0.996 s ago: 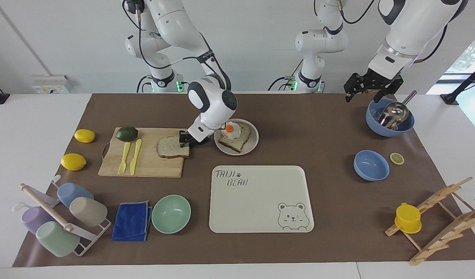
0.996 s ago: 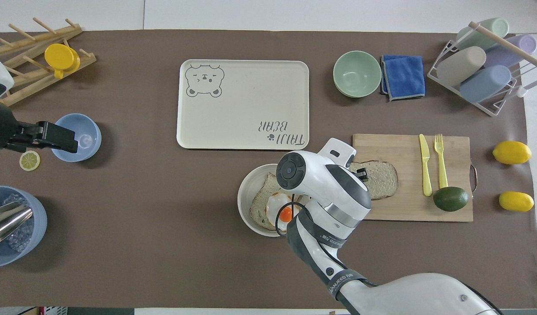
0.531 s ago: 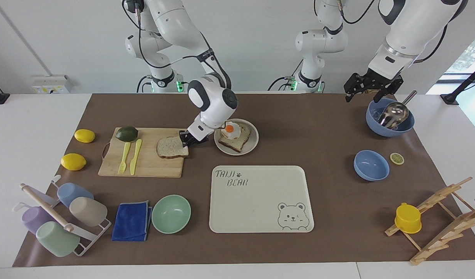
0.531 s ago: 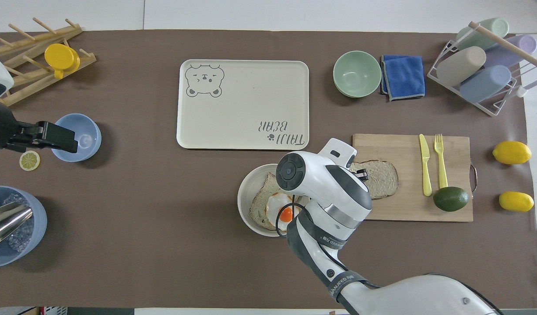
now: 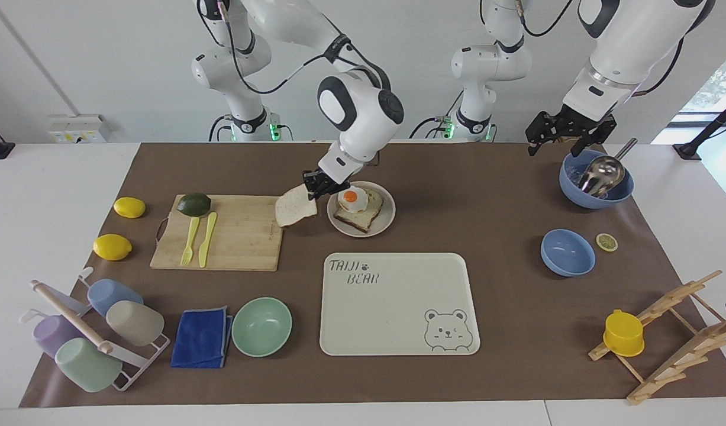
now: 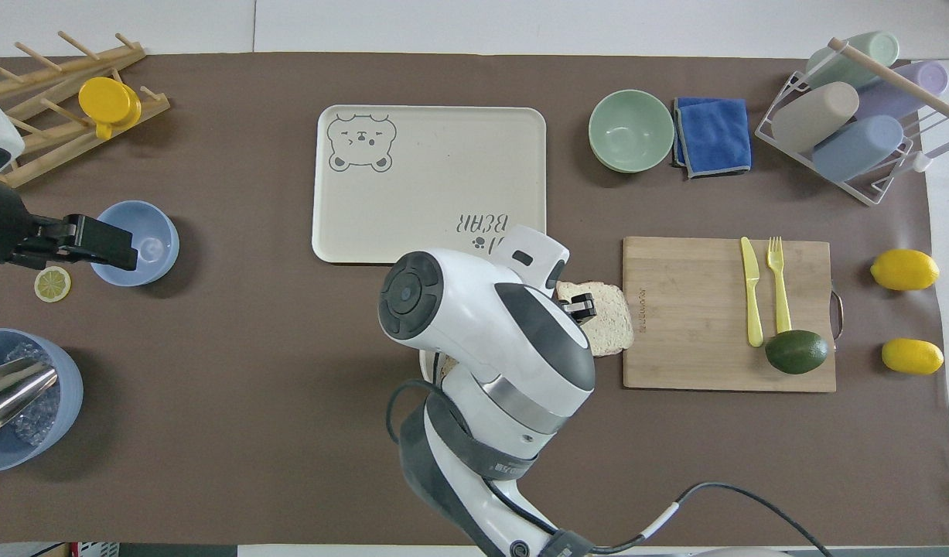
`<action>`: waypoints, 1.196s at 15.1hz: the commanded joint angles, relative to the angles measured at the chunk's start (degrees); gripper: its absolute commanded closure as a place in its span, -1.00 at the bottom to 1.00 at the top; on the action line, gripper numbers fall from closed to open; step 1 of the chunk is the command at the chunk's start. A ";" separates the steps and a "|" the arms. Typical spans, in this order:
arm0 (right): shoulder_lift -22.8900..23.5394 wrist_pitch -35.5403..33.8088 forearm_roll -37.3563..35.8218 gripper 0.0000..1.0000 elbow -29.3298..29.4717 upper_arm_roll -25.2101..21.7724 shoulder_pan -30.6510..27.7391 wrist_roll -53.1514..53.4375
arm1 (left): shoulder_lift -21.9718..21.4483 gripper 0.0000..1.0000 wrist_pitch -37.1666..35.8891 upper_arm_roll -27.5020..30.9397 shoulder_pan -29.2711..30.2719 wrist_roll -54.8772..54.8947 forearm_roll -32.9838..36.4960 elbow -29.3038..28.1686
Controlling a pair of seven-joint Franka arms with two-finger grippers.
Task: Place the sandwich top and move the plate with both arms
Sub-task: 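Carry the bread slice with the right gripper over the egg plate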
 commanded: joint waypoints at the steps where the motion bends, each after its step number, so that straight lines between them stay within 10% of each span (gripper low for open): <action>1: 3.85 -0.70 3.61 1.00 5.38 3.34 -0.40 0.46 | -1.45 -1.00 0.67 0.01 0.16 0.39 0.86 -1.63; 15: 3.76 22.78 15.49 1.00 -5.95 4.67 0.66 11.10 | -1.45 -1.00 0.67 0.01 0.16 0.39 0.95 -1.63; 17: 3.76 22.87 15.67 0.32 -5.87 4.67 0.31 11.02 | -1.45 -1.00 0.67 0.01 0.16 0.39 0.95 -1.63; 18: 3.76 22.43 15.67 -0.51 -5.69 4.58 0.31 10.84 | -1.45 -1.00 0.67 0.01 0.16 0.39 0.86 -1.63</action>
